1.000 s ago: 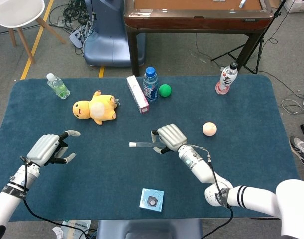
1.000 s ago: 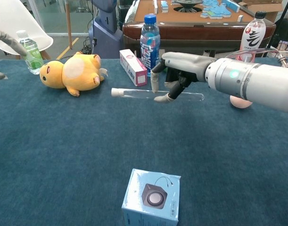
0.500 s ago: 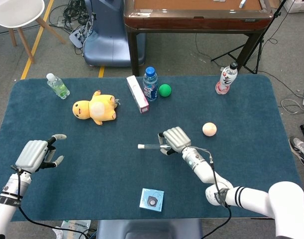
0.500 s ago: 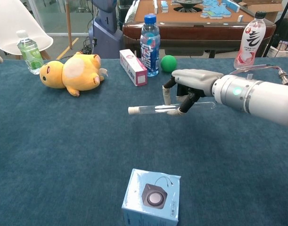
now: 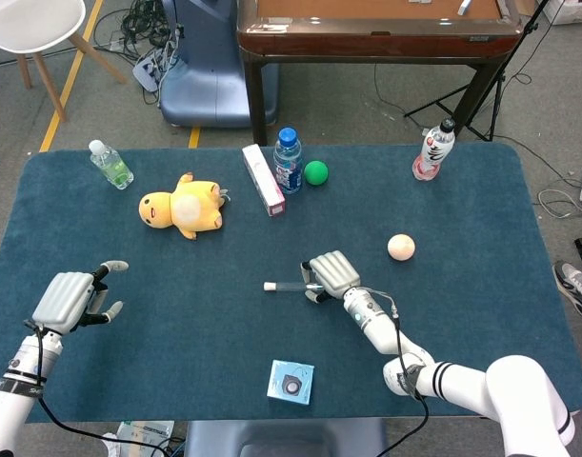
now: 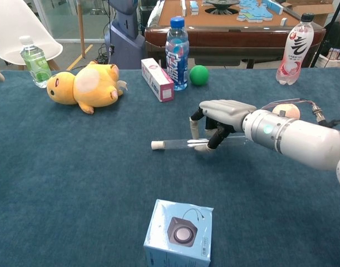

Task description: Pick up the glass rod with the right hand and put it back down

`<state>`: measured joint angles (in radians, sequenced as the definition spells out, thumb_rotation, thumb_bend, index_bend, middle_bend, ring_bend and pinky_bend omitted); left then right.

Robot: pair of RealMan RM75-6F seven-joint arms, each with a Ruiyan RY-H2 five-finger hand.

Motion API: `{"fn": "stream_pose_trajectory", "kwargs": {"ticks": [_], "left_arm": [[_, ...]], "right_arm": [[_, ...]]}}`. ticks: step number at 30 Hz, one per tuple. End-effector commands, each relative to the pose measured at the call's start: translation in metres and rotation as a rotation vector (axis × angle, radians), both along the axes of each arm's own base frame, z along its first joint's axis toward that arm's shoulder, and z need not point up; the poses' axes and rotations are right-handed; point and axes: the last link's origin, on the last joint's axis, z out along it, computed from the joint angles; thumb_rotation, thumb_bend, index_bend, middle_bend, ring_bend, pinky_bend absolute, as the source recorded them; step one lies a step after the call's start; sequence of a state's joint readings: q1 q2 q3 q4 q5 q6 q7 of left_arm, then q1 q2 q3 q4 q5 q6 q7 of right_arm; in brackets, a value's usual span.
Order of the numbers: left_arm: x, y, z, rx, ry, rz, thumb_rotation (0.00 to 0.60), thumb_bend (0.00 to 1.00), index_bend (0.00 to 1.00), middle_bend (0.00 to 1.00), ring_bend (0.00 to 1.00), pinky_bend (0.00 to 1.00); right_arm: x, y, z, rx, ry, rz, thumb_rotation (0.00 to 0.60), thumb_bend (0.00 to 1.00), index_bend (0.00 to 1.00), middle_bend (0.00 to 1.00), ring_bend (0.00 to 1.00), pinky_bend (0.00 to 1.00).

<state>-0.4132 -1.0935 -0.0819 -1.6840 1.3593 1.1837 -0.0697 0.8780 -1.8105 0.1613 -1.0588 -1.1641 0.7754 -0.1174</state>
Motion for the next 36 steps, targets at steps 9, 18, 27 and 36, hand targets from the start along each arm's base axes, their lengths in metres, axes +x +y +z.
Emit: {"fn": "stream_pose_trajectory", "kwargs": {"ticks": [9,18,27,36], "left_arm": [[-0.004,-0.002,0.0,-0.001,0.006,0.014,0.6,0.29,0.24,0.87,0.89,0.9],[-0.004,0.0,0.001,0.01,0.002,0.016,0.6,0.29,0.23,0.86,0.88,0.89],[-0.011,-0.001,0.02,0.099,-0.031,0.058,0.6,0.29,0.22,0.57,0.6,0.63],[-0.033,-0.029,0.032,0.243,-0.011,0.137,0.6,0.29,0.22,0.42,0.45,0.47]], "right_arm": [[0.004,0.0,0.006,0.003,0.027,0.003,0.6,0.52,0.43,1.0,1.0,1.0],[0.007,-0.002,0.032,-0.045,-0.005,-0.008,0.6,0.51,0.36,1.0,1.0,1.0],[-0.035,0.022,0.152,-0.325,0.054,-0.062,0.6,0.51,0.36,0.85,0.92,0.96],[-0.093,0.089,0.229,-0.502,0.141,-0.166,0.6,0.51,0.36,0.59,0.6,0.81]]}}
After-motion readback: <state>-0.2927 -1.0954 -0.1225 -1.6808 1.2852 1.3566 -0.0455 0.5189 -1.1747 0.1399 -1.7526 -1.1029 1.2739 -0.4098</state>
